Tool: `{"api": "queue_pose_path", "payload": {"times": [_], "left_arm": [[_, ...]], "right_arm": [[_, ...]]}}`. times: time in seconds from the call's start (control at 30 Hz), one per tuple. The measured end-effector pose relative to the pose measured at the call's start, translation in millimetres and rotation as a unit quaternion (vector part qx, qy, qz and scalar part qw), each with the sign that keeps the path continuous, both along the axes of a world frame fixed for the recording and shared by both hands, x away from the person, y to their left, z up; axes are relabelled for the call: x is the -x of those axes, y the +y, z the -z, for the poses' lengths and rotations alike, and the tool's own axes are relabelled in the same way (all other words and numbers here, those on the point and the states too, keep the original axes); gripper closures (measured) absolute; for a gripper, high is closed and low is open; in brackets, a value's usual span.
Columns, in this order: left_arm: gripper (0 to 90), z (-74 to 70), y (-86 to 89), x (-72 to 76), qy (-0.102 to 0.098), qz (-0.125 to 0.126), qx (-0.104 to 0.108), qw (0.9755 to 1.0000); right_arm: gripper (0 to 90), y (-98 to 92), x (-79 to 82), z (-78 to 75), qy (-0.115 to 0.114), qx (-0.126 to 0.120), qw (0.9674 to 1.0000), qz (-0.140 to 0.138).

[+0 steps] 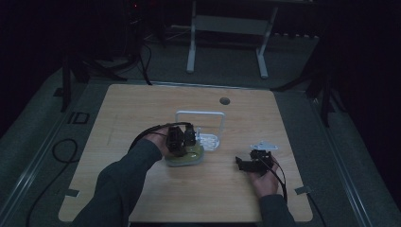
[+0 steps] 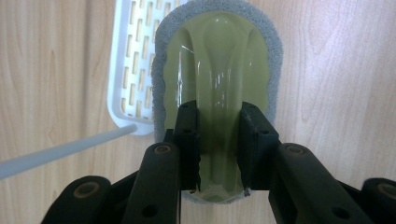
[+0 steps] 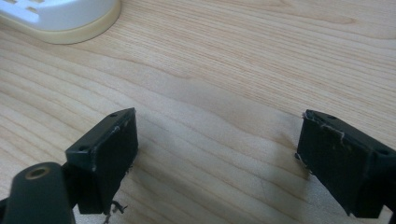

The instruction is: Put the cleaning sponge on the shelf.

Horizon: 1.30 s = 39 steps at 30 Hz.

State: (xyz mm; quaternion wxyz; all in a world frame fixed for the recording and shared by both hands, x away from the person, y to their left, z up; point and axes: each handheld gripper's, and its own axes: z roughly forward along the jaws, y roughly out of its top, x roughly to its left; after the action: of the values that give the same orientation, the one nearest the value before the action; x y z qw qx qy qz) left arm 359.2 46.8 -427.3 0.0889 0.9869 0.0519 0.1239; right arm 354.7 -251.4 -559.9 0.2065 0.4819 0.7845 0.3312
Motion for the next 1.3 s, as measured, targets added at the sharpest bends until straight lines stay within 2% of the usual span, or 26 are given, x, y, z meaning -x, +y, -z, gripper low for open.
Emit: {"api": "queue_pose_path", "payload": {"times": [0.43, 0.67, 1.03, 1.3], "left_arm": [[71.8, -7.2, -6.6, -6.1, -0.026, 0.008, 0.009, 0.9996], [71.8, -8.5, -12.6, -10.4, -0.03, 0.017, -0.004, 0.9994], [71.8, -8.7, -25.3, -16.6, -0.036, 0.025, -0.008, 0.999], [71.7, -3.6, -32.4, -19.3, -0.058, 0.043, -0.017, 0.9972]], "right_arm": [[12.0, -0.1, -0.1, -0.1, 0.0, 0.0, 1.0, 0.0], [12.0, -0.1, -0.1, -0.1, 0.0, 0.001, 1.0, -0.001], [12.0, -0.1, -0.1, -0.1, 0.0, 0.0, 1.0, 0.0], [12.0, -0.1, -0.1, -0.1, 0.0, 0.0, 1.0, 0.0]]}}
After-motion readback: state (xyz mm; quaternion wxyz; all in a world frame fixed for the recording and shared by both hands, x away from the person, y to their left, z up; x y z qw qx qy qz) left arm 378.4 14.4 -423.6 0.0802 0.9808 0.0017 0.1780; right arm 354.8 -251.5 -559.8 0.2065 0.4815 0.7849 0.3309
